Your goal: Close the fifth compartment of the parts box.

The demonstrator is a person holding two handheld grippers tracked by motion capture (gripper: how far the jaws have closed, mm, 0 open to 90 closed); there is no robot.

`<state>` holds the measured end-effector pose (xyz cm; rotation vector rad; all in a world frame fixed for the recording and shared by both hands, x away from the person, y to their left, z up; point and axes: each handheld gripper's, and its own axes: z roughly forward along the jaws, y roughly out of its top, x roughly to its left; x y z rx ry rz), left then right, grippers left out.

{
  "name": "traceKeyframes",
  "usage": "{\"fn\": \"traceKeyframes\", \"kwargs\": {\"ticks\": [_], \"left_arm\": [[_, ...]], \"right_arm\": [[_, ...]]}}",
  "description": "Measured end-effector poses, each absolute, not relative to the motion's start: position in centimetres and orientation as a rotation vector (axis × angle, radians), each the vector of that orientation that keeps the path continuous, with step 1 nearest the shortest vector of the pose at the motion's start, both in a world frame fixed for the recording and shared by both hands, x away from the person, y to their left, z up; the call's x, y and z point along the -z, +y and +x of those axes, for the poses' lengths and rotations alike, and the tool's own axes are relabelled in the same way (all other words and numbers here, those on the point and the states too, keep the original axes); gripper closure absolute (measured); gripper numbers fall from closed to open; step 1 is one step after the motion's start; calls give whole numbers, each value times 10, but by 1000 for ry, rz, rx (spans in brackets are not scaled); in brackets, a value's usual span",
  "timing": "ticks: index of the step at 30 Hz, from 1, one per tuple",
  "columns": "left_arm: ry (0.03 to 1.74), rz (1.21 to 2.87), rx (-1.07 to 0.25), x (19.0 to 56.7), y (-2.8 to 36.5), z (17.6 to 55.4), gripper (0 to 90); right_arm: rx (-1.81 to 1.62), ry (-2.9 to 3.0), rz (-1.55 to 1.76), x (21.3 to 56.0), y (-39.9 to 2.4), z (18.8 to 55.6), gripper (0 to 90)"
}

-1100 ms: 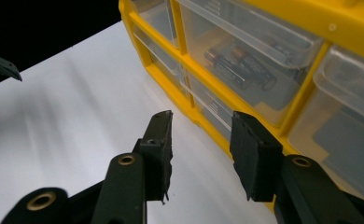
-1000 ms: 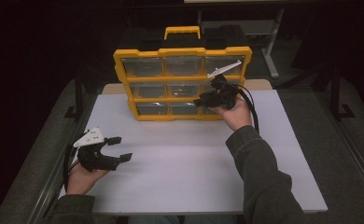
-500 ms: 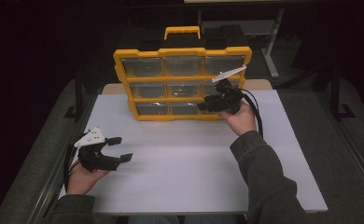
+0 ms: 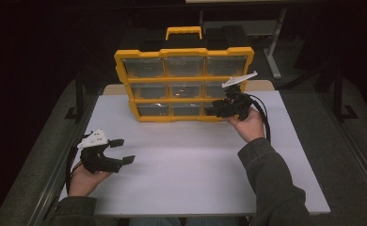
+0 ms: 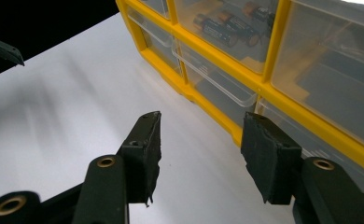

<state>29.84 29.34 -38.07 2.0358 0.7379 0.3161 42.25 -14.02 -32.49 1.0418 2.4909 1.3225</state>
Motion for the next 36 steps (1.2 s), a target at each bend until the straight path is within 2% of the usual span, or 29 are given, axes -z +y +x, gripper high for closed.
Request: {"fn": "traceKeyframes", "kwargs": {"ticks": [36], "left_arm": [[740, 2040, -316, 383, 291, 298, 201]], "right_arm": [[-1323, 2431, 1083, 346, -175, 393, 358]]}}
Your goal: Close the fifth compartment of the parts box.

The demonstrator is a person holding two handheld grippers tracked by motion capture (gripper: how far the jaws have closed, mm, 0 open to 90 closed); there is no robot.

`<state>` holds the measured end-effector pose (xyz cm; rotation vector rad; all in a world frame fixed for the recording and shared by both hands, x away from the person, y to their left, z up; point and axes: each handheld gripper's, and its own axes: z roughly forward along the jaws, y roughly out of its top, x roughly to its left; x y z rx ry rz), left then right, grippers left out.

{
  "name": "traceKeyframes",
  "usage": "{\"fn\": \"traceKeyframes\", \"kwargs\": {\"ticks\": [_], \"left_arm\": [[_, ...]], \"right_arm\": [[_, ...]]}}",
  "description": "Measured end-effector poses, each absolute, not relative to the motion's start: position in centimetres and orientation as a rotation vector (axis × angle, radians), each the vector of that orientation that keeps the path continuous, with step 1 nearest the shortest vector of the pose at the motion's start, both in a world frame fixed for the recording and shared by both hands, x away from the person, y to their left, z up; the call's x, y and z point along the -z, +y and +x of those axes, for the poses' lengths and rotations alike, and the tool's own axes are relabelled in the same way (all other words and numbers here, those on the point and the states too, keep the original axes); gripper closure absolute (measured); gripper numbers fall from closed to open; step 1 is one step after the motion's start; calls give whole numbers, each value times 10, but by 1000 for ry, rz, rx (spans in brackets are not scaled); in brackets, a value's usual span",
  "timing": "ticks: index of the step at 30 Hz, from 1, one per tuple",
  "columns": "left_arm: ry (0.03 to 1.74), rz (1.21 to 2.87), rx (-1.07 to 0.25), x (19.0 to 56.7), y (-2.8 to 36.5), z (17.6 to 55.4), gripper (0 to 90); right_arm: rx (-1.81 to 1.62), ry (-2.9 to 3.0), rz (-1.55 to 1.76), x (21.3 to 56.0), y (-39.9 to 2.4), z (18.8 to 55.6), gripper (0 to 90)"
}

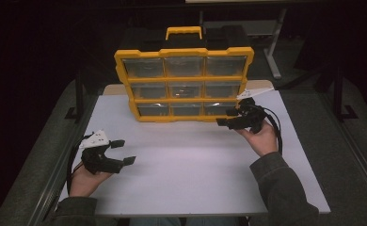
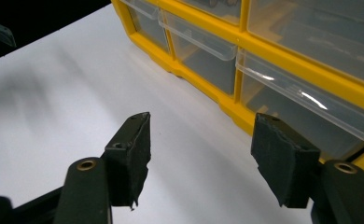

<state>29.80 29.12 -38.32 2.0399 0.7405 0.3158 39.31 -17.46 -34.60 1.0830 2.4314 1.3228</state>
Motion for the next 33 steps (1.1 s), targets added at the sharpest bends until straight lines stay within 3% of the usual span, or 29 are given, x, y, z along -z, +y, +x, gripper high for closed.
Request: {"fn": "traceKeyframes", "kwargs": {"ticks": [33], "left_arm": [[753, 2056, -310, 385, 291, 298, 198]], "right_arm": [[-1348, 2395, 1070, 363, -193, 368, 277]]}}
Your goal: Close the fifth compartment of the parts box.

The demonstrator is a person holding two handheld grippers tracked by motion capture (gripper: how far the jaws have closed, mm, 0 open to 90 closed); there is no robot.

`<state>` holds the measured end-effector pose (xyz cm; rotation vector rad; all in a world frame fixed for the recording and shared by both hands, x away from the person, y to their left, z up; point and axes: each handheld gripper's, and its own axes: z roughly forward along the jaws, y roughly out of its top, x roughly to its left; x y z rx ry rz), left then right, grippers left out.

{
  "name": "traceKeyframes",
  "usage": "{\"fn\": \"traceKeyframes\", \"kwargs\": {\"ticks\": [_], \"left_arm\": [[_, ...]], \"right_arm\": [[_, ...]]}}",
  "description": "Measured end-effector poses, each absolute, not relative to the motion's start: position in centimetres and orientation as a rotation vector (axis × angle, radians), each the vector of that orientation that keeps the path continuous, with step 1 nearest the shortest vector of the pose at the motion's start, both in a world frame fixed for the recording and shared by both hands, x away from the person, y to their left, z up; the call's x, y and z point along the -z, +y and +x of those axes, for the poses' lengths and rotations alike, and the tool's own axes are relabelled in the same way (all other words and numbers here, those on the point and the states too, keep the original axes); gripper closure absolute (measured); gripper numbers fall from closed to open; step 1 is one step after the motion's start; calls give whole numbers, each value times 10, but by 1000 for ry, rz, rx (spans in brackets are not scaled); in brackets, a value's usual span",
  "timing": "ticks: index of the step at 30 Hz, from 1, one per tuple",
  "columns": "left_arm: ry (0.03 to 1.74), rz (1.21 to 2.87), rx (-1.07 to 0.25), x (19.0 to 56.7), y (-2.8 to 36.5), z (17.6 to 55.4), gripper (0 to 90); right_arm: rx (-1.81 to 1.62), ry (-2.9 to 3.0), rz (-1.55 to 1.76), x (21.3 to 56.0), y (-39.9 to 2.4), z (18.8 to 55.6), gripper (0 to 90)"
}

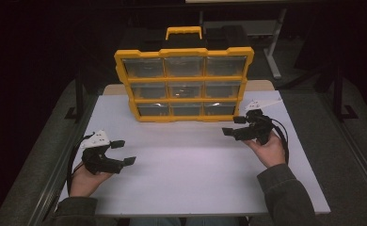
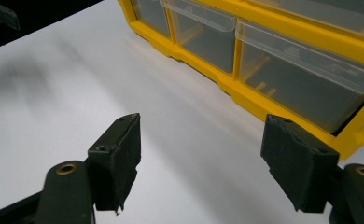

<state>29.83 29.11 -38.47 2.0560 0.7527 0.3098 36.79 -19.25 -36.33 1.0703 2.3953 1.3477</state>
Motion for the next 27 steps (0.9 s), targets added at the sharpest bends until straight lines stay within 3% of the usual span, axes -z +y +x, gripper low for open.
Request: {"fn": "traceKeyframes", "kwargs": {"ticks": [27], "left_arm": [[761, 2071, -320, 389, 289, 297, 197]], "right_arm": [[-1304, 2378, 1121, 386, -222, 336, 210]]}}
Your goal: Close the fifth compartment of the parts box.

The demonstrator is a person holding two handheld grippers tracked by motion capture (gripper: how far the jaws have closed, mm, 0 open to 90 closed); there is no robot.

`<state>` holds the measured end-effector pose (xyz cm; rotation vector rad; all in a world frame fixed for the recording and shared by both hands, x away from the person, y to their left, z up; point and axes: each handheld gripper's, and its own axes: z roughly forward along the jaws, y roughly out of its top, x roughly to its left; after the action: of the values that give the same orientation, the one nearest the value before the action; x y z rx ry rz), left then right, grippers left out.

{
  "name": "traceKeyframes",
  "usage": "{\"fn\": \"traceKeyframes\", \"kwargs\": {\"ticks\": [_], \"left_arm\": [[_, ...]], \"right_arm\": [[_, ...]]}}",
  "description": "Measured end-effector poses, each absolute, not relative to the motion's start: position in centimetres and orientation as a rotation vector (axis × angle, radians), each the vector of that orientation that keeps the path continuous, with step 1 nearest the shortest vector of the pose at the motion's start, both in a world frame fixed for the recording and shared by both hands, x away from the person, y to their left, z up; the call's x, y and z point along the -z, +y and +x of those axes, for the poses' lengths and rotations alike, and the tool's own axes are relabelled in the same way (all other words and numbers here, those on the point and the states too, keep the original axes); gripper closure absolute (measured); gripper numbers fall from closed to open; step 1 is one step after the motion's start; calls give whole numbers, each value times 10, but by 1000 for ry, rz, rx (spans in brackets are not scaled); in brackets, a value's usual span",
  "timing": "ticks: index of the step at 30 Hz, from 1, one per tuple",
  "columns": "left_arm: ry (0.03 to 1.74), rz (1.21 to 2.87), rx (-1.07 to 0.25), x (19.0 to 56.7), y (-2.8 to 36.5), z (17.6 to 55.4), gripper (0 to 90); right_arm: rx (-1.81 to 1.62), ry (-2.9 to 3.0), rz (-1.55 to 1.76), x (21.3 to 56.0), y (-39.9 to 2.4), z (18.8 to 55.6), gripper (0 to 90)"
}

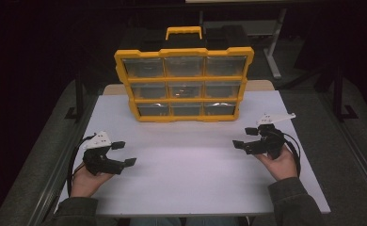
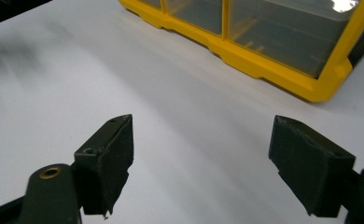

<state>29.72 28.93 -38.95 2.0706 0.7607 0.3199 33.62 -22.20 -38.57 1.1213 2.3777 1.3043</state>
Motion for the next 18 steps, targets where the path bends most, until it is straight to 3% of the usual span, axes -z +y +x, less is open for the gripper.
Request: {"fn": "traceKeyframes", "kwargs": {"ticks": [18], "left_arm": [[771, 2090, -326, 399, 289, 290, 200]], "right_arm": [[-1288, 2347, 1198, 404, -238, 322, 177]]}}
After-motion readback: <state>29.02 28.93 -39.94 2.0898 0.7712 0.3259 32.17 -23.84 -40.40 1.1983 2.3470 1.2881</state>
